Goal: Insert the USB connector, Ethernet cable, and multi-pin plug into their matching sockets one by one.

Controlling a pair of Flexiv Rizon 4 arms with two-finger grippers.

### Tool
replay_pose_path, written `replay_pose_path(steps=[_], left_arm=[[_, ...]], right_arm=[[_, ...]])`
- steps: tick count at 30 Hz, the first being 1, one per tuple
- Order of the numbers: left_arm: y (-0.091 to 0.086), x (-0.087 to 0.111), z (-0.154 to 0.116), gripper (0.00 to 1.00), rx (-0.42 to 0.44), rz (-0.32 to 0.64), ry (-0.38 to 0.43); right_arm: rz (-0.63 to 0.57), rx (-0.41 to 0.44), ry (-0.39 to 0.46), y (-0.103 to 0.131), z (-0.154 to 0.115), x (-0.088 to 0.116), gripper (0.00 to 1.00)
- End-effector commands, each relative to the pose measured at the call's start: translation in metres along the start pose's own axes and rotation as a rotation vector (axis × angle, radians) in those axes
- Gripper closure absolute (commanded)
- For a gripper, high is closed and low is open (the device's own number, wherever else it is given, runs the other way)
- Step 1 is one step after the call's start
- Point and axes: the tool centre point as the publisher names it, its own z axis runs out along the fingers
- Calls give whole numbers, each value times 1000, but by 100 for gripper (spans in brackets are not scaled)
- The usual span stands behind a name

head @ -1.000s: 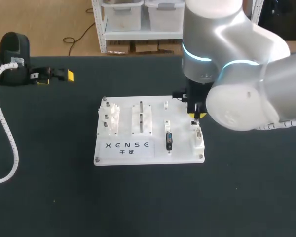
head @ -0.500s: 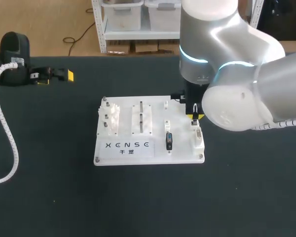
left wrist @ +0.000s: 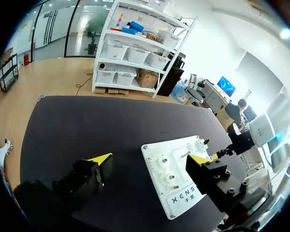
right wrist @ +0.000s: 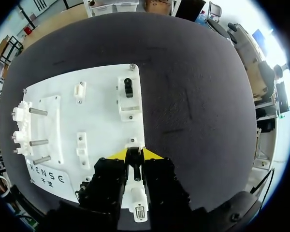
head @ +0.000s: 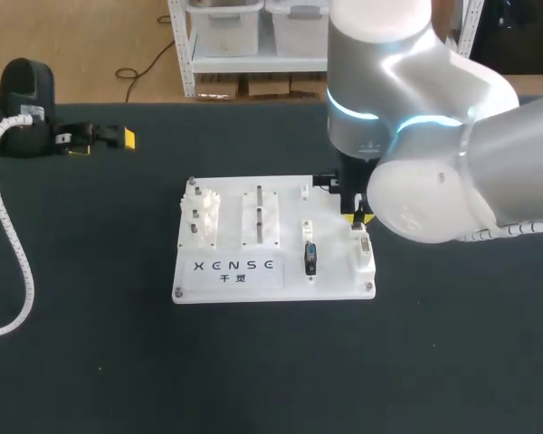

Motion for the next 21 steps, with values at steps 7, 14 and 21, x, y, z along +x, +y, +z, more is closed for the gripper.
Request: replay_pose_path(steps=[7, 14, 21], left_arm=[[0, 0, 0, 0, 0, 0, 0], [0, 0, 0, 0, 0, 0, 0], [0, 0, 0, 0, 0, 0, 0]], right_arm=[[24, 32, 17, 0, 18, 2, 100], [28, 36, 1, -1, 12, -2, 99], [18, 27, -80, -2, -20, -9, 0]])
